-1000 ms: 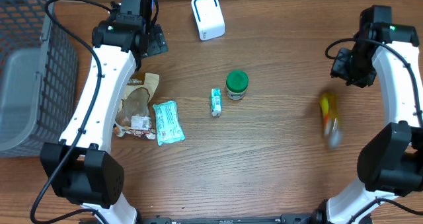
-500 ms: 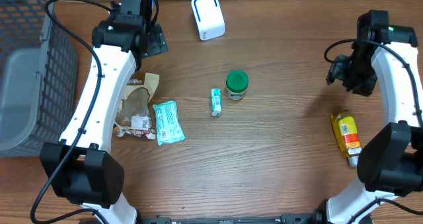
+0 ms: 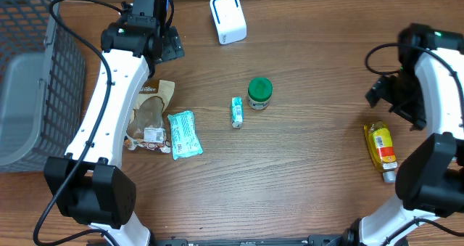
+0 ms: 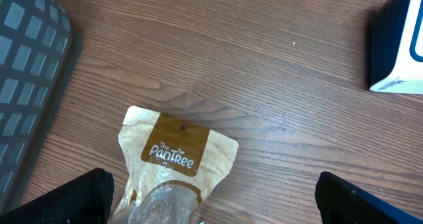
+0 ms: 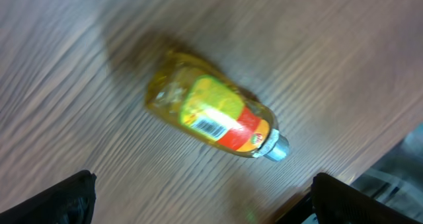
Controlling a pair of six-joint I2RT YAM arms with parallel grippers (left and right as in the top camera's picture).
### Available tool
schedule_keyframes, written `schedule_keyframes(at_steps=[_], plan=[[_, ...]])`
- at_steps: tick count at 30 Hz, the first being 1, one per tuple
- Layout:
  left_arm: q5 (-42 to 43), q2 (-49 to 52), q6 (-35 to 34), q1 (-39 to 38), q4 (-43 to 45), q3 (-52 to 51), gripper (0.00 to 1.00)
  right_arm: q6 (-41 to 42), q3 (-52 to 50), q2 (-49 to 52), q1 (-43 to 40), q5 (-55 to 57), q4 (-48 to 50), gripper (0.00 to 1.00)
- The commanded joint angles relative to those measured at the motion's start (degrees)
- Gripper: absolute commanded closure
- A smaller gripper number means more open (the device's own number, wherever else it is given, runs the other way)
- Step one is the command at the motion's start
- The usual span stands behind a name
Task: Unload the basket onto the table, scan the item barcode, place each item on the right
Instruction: 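Move the yellow bottle right and lower it onto the table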
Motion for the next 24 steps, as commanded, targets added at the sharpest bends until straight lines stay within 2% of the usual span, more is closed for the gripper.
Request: schedule_keyframes(at_steps=[1,6,10,12,15,17,24], plan=[[-0.98,-0.85,0.66,-0.22,0.22,0.70,0.00,5.70,-1.62,-0.74,-4.83,0.13,0.52,0.00],[-0.98,-0.85,0.66,-0.22,0.22,0.70,0.00,5.68,-4.26,-0.74,-9.75,-0.63,1.90,0.02],[-0.98,-0.83,0.66,-0.22,0.22,0.70,0.00,5.70,-9.09,-0.74,-13.03,-2.21,4.66,0.12],[-0.98,-0.83,0.66,-0.22,0.22,0.70,0.00,5.73,-12.44,-0.74,-14.58,-3.26,7.50,0.18],[-0.98,-0.83,0.66,-0.22,0.22,0.70,0.01,7.43,-18.34,-0.74,-16.28,-4.70,13.86,0.34],[-0.98,-0.83,0.66,-0.22,0.22,0.70,0.00,7.39,-22.43,-0.74,-15.82,-10.62,17.75,0.35],[-0.98,-0.85,0.66,-0.22,0.22,0.70,0.00,7.17,-27.76,-0.74,-9.81,-14.53,22.49,0.35]])
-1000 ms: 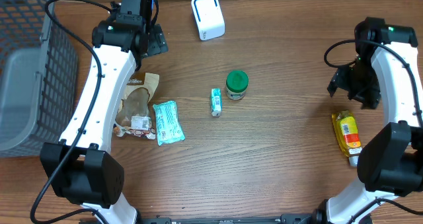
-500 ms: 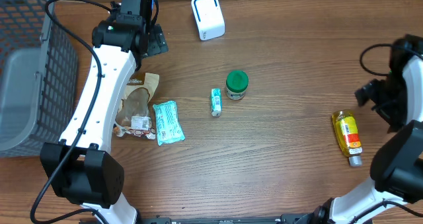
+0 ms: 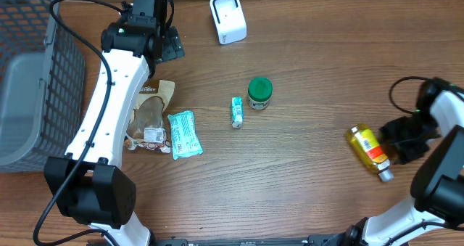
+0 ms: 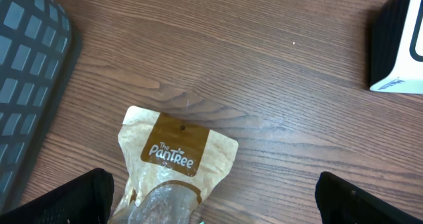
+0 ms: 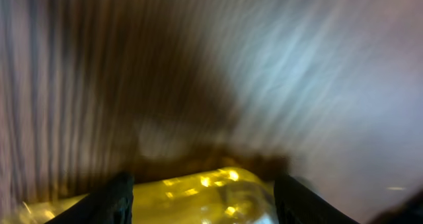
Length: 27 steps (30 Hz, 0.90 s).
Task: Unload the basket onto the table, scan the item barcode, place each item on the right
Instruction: 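Move the yellow bottle right and lower it onto the table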
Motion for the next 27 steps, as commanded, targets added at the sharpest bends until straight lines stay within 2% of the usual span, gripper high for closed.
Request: schedule_keyframes(at_steps=[1,11,14,19,24,27], plan=[[-0.98,-0.85,0.66,-0.22,0.24,0.70,0.00,0.42,-2.60,-0.57,4.79,-4.22,1.77,0.35],[-0.98,-0.83,0.66,-0.22,0.24,0.70,0.00,0.26,-3.76,-0.57,17.92,-8.61,9.55,0.35],[-0.98,-0.83,0.66,-0.22,0.24,0.70,0.00,-4.72,-1.88,-0.57,21.09,-8.72,11.52,0.34],[-0.98,-0.83,0.66,-0.22,0.24,0.70,0.00,-5.66,9.29,-0.76,20.94,-7.26,2.08,0.34],[-0.98,-0.83,0.66,-0.22,0.24,0.70,0.00,-0.24,20.06,-1.01,19.21,-6.21,-9.77,0.30],[-0.98,-0.83,0.66,-0.22,0.24,0.70,0.00,5.55,21.09,-1.07,18.69,-6.40,-15.47,0.48]])
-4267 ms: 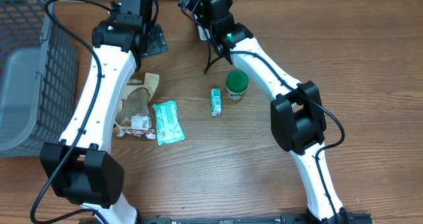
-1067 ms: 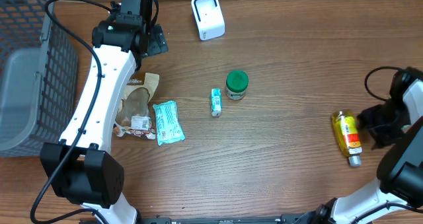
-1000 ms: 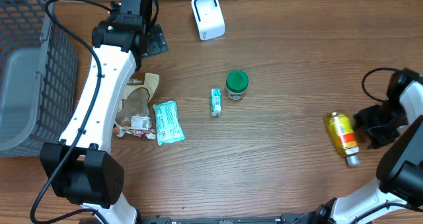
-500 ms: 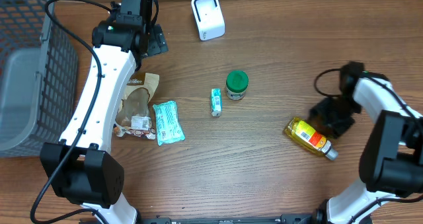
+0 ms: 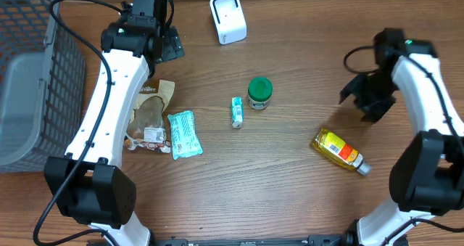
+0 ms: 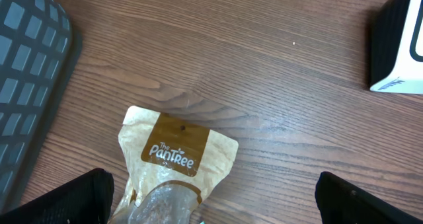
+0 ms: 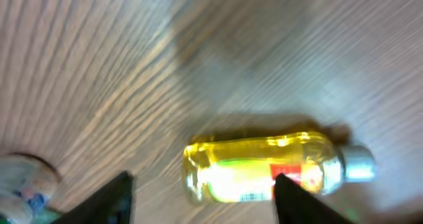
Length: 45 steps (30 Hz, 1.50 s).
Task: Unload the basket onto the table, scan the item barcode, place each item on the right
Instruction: 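Move the yellow bottle right and lower it onto the table, then open the right gripper, lift away and reach toward the teal pack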
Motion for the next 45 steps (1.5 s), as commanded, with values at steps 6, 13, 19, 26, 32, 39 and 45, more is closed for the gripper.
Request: schedule_keyframes(at_steps=[6,13,19,26,32,39,45], plan=[[-0.98,-0.85,0.66,-0.22,0.22,0.70,0.00,7.69,-1.92,-0.90,0.94,0.59,-9.20,0.96],[-0.98,-0.85,0.66,-0.22,0.22,0.70,0.01,6.47,-9.99,-0.90,6.67,0.61,-10.67,0.96],[-0.98,-0.83,0.66,-0.22,0.22,0.70,0.00,6.54,-16.20,-0.90,14.32,0.61,-9.81,0.96],[-0.98,-0.83,0.66,-0.22,0.22,0.70,0.00,9.81,-21.84,-0.90,17.07,1.90,0.04,0.96],[-0.98,-0.83,0.66,-0.22,0.22,0.70,0.00,9.84,-22.38,-0.90,16.96,20.94,7.30,0.90],[-0.98,-0.85,0.66,-0.22,0.22,0.70,0.00,9.55,-22.27,-0.90,16.96,27.50,14.45,0.76],[-0.98,-0.83,0.66,-0.22,0.22,0.70,0.00,2.23,-17.29,-0.90,16.96,27.04,11.69,0.76]])
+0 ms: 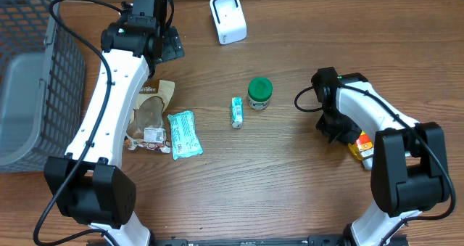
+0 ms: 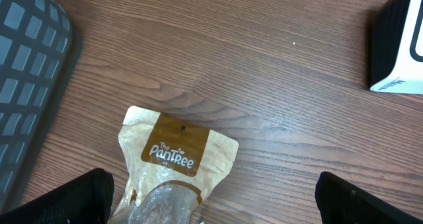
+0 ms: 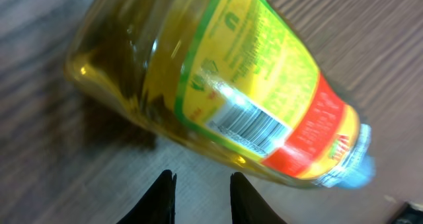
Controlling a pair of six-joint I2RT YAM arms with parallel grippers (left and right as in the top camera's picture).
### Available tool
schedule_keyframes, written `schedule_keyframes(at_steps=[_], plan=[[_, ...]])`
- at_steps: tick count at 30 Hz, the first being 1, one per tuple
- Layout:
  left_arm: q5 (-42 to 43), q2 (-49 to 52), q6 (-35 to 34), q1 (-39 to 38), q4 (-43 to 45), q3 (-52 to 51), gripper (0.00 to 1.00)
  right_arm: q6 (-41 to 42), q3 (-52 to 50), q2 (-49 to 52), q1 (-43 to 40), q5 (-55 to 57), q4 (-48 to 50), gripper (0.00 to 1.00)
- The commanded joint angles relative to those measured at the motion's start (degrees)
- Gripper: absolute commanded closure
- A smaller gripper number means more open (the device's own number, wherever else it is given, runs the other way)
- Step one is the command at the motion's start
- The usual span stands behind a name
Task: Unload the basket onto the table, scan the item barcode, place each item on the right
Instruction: 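Open the right gripper, lift away and reach toward the teal pack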
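The yellow oil bottle lies on its side on the table, its green and red label turned up with the barcode showing. My right gripper is low and just short of it, open by a narrow gap with only table between the fingertips. From overhead the right gripper covers most of the bottle. The white scanner stands at the far middle. My left gripper hangs wide open over a brown PanTree bag, far from the bottle.
A green-lidded jar and a small tube sit mid-table. A teal packet lies beside the brown bag. A grey basket fills the left edge. The scanner's corner shows at the left wrist view's right.
My right gripper was raised up and to the right of the bottle with wider jaws. It is now low at the bottle's left side, jaws narrowed, barcode close in view. The left arm is unchanged.
The bottle first lay upright-wise near the right table edge with my right gripper high and wide open. Then the gripper was down at its right and the bottle sat tilted further left. Later it lay still further left, gripper raised. Now the gripper is beside it.
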Motion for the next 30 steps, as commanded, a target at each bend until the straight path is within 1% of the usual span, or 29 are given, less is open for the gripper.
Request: schedule_keyframes(at_steps=[1,4,6,8,9,10,11,12,15,18,25,29,30], plan=[[-0.98,-0.83,0.66,-0.22,0.24,0.70,0.00,-5.42,6.08,-0.74,-0.15,1.60,-2.43,0.76],[-0.98,-0.85,0.66,-0.22,0.24,0.70,0.00,-5.57,13.42,-0.74,-0.15,1.31,-8.52,0.76],[-0.98,-0.83,0.66,-0.22,0.24,0.70,0.01,-8.28,18.40,-0.74,-0.13,-1.29,-12.39,0.74],[-0.98,-0.83,0.66,-0.22,0.24,0.70,0.00,-14.86,23.74,-0.74,-0.02,-8.74,-15.28,0.70],[-0.98,-0.85,0.66,-0.22,0.24,0.70,0.00,-17.27,25.51,-0.74,-0.02,-12.22,-16.00,0.66],[-0.98,-0.83,0.66,-0.22,0.24,0.70,0.00,-20.59,27.78,-0.74,-0.02,-18.40,-16.74,0.61],[-0.98,-0.83,0.66,-0.22,0.24,0.70,0.00,-21.55,28.39,-0.74,-0.02,-20.74,-16.85,0.59],[-0.98,-0.85,0.66,-0.22,0.24,0.70,0.01,-23.67,29.33,-0.74,-0.02,-26.58,-16.72,0.55],[-0.98,-0.85,0.66,-0.22,0.24,0.70,0.00,-25.51,29.16,-0.74,0.31,-37.79,-14.01,0.49],[-0.98,-0.83,0.66,-0.22,0.24,0.70,0.00,-25.44,28.96,-0.74,2.03,-40.11,-11.47,0.45],[-0.98,-0.85,0.66,-0.22,0.24,0.70,0.00,-25.38,28.96,-0.72,11.67,-39.95,-5.01,0.38],[-0.98,-0.83,0.66,-0.22,0.24,0.70,0.00,-22.82,28.92,-0.70,17.20,-36.26,-1.22,0.33],[-0.98,-0.83,0.66,-0.22,0.24,0.70,0.01,-20.59,28.87,-0.63,19.67,-32.39,0.39,0.30]])
